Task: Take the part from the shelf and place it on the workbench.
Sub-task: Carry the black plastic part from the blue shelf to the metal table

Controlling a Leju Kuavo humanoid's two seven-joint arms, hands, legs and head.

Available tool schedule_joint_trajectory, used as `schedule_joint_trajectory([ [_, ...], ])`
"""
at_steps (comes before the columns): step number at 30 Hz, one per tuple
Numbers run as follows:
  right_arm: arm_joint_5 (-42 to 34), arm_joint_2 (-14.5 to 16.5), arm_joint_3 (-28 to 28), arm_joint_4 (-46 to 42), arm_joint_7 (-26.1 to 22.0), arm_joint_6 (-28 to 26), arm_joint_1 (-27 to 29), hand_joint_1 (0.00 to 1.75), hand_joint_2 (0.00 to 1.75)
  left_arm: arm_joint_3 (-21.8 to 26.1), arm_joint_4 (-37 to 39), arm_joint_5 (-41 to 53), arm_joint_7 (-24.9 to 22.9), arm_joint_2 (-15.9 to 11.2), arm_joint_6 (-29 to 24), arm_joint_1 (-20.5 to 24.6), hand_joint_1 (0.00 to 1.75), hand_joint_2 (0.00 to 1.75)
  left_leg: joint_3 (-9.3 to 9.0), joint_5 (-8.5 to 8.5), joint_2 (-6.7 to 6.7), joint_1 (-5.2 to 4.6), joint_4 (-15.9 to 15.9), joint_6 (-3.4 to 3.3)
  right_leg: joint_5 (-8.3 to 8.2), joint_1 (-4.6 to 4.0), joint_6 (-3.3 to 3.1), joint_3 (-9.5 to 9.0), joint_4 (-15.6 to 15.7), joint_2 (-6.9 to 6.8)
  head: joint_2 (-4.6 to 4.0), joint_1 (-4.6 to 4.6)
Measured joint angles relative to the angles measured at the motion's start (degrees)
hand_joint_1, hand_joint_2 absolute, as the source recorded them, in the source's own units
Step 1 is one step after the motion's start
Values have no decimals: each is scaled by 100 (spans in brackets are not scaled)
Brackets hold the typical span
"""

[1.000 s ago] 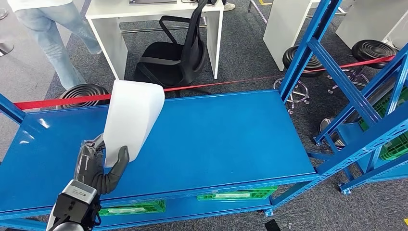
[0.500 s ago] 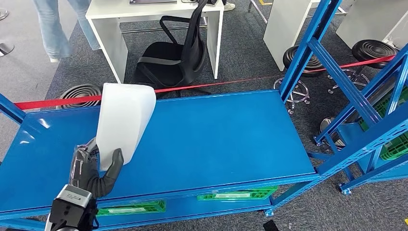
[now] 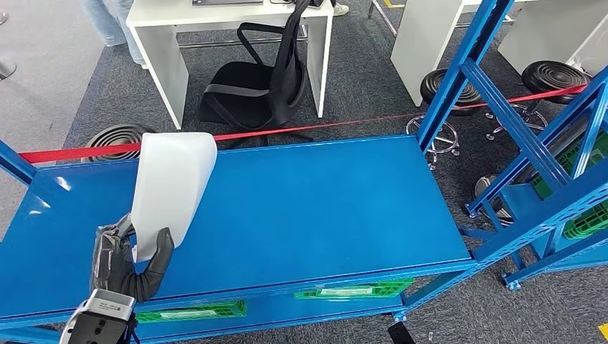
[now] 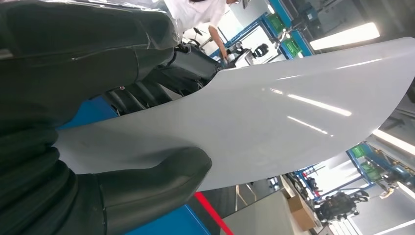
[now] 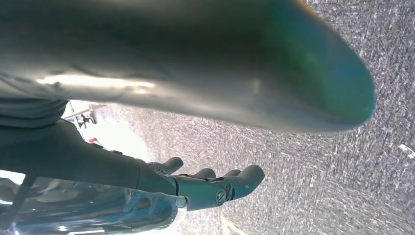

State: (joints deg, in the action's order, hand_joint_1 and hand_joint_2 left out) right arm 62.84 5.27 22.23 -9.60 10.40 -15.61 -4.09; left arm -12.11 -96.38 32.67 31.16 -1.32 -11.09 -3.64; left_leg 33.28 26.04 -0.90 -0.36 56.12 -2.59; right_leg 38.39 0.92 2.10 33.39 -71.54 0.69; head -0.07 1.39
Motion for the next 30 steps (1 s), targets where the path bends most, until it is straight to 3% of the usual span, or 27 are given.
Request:
schedule_joint_trajectory([
  [2, 9, 0, -1, 0, 3, 0, -12, 0, 0, 1, -23, 37, -26, -2, -17, -16, 175, 175, 6, 9, -4, 30, 39, 55, -448, 39, 32, -319, 776, -7, 0, -7],
  [4, 14, 7, -2, 0, 4, 0, -25, 0, 0, 2, -55, 57, -40, -5, -26, -22, 175, 175, 31, 3, -18, 36, 87, 143, -714, 49, 2, -561, 1334, 18, 0, -12],
  [8, 18, 11, -2, 0, 4, 0, -34, 0, 0, 2, -91, 73, -50, -15, -28, -37, 175, 175, 107, -15, -37, 45, 138, 301, -807, 30, -178, -484, 1379, 33, 0, -3],
  [10, 19, 10, -2, 0, 4, 0, -39, 0, 0, 1, -96, 72, -52, -23, -29, -41, 175, 175, 233, 301, 7, 57, 453, 355, -878, 44, -277, -400, 1388, 5, 0, 12],
  [12, 22, 8, -2, 0, 9, 0, -39, 0, 0, -3, -99, 74, -58, -27, -30, -44, 175, 175, 474, 794, 39, 59, 1169, 390, -952, 34, -327, -300, 1385, -27, 0, 27],
  [13, 25, 7, -2, 0, 13, 0, -37, 0, 0, -4, -99, 82, -65, -28, -31, -46, 175, 175, 569, 955, 42, 59, 1509, 397, -991, 27, -335, -249, 1383, -41, 0, 28],
  [14, 29, 7, -2, 0, 20, 0, -36, 0, 0, -5, -99, 99, -78, -29, -34, -49, 175, 175, 583, 996, 43, 59, 1688, 395, -1029, 18, -336, -202, 1380, -53, 0, 28],
  [15, 32, 7, -2, 0, 28, 0, -36, 0, 0, -6, -101, 120, -92, -30, -38, -51, 175, 175, 487, 920, 44, 57, 1646, 383, -1064, 8, -334, -162, 1378, -60, 0, 28],
  [16, 34, 8, -2, 0, 37, 0, -37, 0, 0, -7, -106, 145, -108, -31, -41, -52, 175, 175, 277, 772, 45, 53, 1385, 362, -1096, -4, -331, -132, 1377, -62, 0, 30],
  [17, 36, 12, -2, 0, 50, 0, -39, 0, 0, -8, -119, 173, -124, -32, -46, -49, 175, 175, -16, 614, 41, 44, 961, 326, -1125, -12, -325, -107, 1376, -62, 0, 30],
  [19, 35, 23, -1, 0, 73, 0, -43, 0, 0, -11, -159, 208, -149, -33, -53, -42, 175, 175, -525, 473, 37, 11, 167, 259, -1181, -33, -285, -69, 1375, -62, 0, 26],
  [20, 33, 28, -1, 0, 81, 0, -45, 0, 0, -13, -179, 219, -157, -33, -56, -39, 175, 175, -643, 468, 33, -8, -43, 234, -1210, -34, -256, -53, 1375, -62, 0, 26],
  [22, 24, 35, 0, 1, 84, 0, -40, 0, 0, -13, -198, 227, -167, -36, -60, -41, 175, 175, -637, 442, 33, -31, -121, 200, -1277, -25, -178, -23, 1386, -63, 0, 25],
  [24, 14, 39, 0, 2, 85, 0, -31, 0, 0, -16, -207, 235, -172, -36, -62, -39, 175, 175, -575, 346, 62, -10, -159, 141, -1183, -18, -118, 43, 1298, -62, 0, 20],
  [26, 8, 37, 0, 2, 85, 0, -30, 0, 0, -20, -213, 250, -175, -30, -70, -36, 175, 175, -470, 239, 94, 18, -182, 88, -762, -12, -71, 229, 835, -61, 0, 1],
  [28, 2, 30, 1, 1, 85, 0, -31, 0, 0, -22, -213, 268, -178, -27, -75, -38, 175, 175, -338, 152, 111, 16, -166, 67, -293, -7, -25, 456, 88, -62, 0, -15],
  [29, -1, 27, 2, 1, 85, 0, -31, 0, 0, -23, -213, 274, -179, -26, -76, -38, 175, 175, -270, 109, 120, 16, -153, 69, -206, -5, -8, 501, -177, -62, 0, -14],
  [30, -3, 26, 2, 1, 85, 0, -30, 0, 0, -24, -213, 281, -180, -26, -76, -37, 175, 175, -201, 71, 127, 18, -133, 77, -250, -2, 2, 453, -259, -62, 0, -13],
])
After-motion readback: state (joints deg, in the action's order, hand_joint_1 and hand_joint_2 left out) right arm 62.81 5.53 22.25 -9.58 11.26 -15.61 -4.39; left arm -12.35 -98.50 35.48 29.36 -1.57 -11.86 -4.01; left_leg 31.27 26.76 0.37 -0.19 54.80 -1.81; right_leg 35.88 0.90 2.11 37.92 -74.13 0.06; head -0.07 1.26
